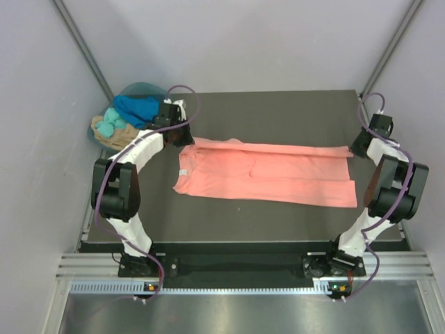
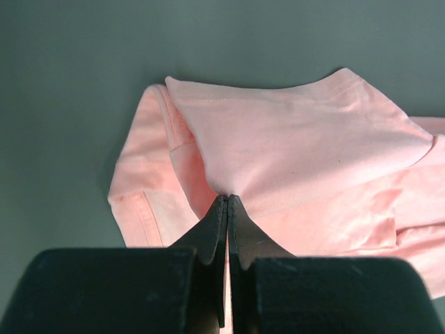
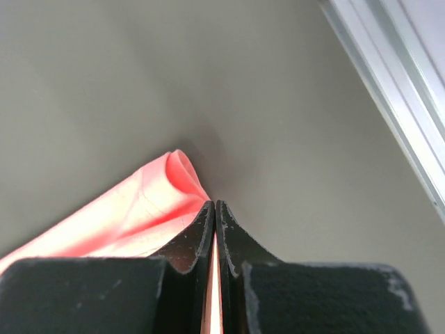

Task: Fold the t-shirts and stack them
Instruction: Fold the tshirt

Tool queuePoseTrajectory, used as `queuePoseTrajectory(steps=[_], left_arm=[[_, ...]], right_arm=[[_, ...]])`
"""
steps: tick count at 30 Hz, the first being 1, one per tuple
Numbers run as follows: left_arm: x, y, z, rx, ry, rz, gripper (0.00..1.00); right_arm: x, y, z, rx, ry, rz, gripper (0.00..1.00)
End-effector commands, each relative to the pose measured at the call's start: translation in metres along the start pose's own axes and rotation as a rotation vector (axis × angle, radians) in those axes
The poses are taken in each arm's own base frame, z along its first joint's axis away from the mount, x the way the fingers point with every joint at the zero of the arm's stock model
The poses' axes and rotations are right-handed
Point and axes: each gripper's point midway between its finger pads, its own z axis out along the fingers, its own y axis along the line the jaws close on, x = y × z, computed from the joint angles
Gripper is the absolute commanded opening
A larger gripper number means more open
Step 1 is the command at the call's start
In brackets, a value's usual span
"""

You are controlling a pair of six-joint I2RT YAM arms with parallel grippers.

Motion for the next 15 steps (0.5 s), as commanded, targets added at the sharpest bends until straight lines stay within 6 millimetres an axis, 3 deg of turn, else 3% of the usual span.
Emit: queuePoseTrajectory(steps=[1,15], left_arm=[[0.001,0.002,-0.024,-0.037,-0.020,-0.012,0.00],[0.078,0.034,-0.025,-0.197,0.184,-0.101,0.00]], right_arm=[[-0.021,-0.016,-0.021,0.057,-0.070,0.037,0.00],[0.019,-0.032,-0.037,0.111,-0.021,0.059,0.00]])
